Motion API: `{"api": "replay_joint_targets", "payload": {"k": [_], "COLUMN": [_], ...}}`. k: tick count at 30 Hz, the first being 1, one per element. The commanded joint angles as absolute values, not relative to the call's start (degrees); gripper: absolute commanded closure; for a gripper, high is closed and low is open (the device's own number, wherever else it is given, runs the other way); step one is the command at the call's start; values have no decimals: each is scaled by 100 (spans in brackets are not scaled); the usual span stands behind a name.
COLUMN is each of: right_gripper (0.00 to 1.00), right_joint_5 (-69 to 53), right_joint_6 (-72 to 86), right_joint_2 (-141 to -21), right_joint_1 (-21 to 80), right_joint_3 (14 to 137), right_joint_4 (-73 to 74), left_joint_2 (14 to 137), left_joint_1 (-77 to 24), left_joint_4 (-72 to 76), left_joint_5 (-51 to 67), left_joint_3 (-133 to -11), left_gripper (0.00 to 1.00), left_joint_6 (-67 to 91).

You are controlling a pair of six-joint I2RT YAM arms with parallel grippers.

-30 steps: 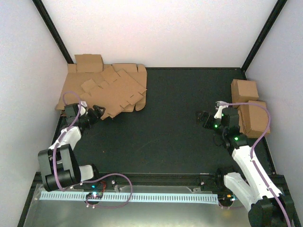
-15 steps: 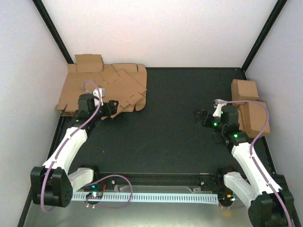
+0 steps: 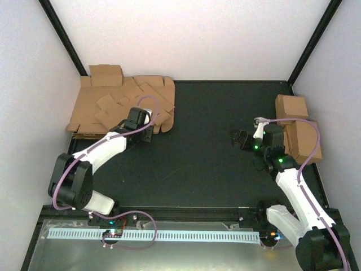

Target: Fold the paper box

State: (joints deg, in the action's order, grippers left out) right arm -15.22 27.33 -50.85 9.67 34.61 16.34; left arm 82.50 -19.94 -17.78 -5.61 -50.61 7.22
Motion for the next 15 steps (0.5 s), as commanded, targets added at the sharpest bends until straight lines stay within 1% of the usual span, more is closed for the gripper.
{"api": "replay_joint_targets", "payload": {"k": [1, 6, 8, 10, 13, 15], "right_gripper": [0, 0, 0, 0, 0, 0], "right_joint_5": [-1620, -1635, -1637, -1642, -1644, -1634], "right_joint_6": [2747, 2786, 2794, 2803, 2806, 2791], "right_joint_2": [-5106, -5099, -5080, -5065, -5040, -5036], "right_joint_1": [1004, 1002, 1003, 1000, 1002, 1001], "right_joint_3": [3625, 3613, 3604, 3610, 3621, 3634], "right_joint_4": [1642, 1660, 1669, 1689, 1711, 1727], "left_joint_2": [8484, 8718, 8842, 8935, 9092, 9202], "left_joint_1": [-2224, -2352, -2372, -2389, -2391, -2387], "left_joint_4": [-2071, -2137, -2201, -2236, -2301, -2342], "left_joint_5": [-1313, -1555, -1675, -1823, -1998, -2058], "left_joint_3": [-5411, -5493, -5542, -5581, -5685, -5753], "left_gripper": [54, 61, 61, 55, 56, 60], "left_joint_6": [376, 308, 314, 318, 318, 321]}}
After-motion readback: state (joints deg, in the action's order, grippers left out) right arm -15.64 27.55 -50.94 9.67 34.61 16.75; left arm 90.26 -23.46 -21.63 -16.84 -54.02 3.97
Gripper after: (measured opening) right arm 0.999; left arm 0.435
